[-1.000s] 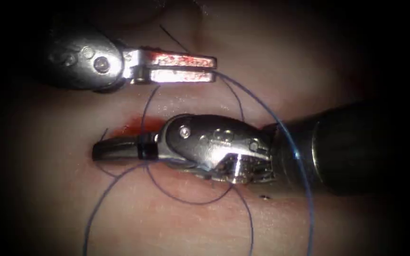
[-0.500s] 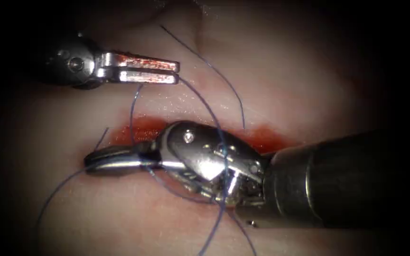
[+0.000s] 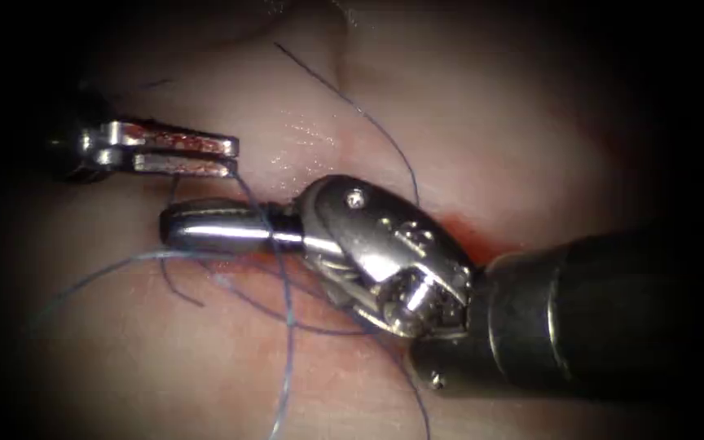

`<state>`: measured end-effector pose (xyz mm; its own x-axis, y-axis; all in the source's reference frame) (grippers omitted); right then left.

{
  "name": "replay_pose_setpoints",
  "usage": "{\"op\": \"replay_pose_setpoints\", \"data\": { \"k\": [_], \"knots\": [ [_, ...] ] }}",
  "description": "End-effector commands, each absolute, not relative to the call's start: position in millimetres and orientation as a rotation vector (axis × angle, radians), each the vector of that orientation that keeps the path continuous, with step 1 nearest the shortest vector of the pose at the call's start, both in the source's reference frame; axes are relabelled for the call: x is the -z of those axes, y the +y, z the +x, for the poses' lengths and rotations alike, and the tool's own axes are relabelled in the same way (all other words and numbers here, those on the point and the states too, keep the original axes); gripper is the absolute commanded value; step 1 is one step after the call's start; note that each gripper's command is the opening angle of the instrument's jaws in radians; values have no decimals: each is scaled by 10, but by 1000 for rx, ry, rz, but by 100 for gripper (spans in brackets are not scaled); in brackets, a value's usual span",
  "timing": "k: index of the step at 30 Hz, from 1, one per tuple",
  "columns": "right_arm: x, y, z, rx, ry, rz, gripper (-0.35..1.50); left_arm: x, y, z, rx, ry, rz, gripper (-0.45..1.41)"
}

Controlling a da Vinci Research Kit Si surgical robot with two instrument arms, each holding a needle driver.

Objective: Wound Closure

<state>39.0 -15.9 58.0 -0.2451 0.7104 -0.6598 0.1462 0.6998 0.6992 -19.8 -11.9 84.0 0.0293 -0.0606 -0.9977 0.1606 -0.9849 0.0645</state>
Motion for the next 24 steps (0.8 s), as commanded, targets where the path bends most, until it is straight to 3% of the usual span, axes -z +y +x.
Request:
{"op": "replay_pose_setpoints", "data": {
  "k": [1, 9, 18, 24],
  "knots": [
    [-584, -166, 396, -626, 1778, 693, -35, -846, -124, -202, 2079, 99, 2135, -45],
    [-581, -172, 393, -648, 1811, 720, -35, -843, -121, -198, 2074, 76, 2156, -45],
    [-579, -165, 352, -569, 1653, 684, -33, -826, -128, -188, 1997, 117, 2197, -45],
    [-593, -156, 359, -575, 1588, 619, -30, -816, -143, -182, 1803, 171, 2300, -45]
  ]
}}
